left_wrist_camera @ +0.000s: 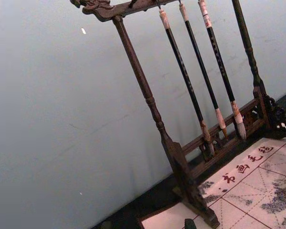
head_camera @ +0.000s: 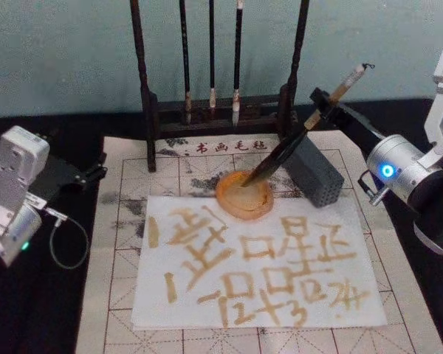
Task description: Pick up the brush from the inkstone, write on the paper, then place the brush back to its original position.
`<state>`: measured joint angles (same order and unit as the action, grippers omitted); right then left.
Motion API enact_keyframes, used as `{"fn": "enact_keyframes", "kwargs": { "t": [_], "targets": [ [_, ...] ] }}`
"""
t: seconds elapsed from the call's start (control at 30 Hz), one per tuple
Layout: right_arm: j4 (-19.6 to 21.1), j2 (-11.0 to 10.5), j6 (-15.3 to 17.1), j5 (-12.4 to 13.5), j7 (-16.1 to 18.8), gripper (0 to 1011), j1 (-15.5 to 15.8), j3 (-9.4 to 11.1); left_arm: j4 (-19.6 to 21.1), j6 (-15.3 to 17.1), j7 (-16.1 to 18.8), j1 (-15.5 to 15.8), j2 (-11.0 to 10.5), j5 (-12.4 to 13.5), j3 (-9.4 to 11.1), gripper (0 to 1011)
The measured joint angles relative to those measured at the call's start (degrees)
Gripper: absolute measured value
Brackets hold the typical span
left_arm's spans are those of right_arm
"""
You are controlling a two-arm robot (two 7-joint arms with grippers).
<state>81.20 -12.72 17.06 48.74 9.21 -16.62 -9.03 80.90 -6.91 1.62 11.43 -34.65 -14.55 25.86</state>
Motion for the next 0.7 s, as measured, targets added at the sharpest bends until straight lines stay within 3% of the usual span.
{"fn": "enact_keyframes", "kwargs": {
  "t": [0.37, 0.7],
  "targets": [
    [-4.03, 0.7, 5.16, 5.42, -2.59, 179, -2.35, 0.21, 0.0, 0.0, 0.0, 0.0, 0.0, 0.0, 0.0, 1001],
    [-7.97, 0.99, 6.68, 8.43, -3.26, 179, -4.57, -0.13, 0.0, 0.0, 0.0, 0.0, 0.0, 0.0, 0.0, 1001]
  ]
}}
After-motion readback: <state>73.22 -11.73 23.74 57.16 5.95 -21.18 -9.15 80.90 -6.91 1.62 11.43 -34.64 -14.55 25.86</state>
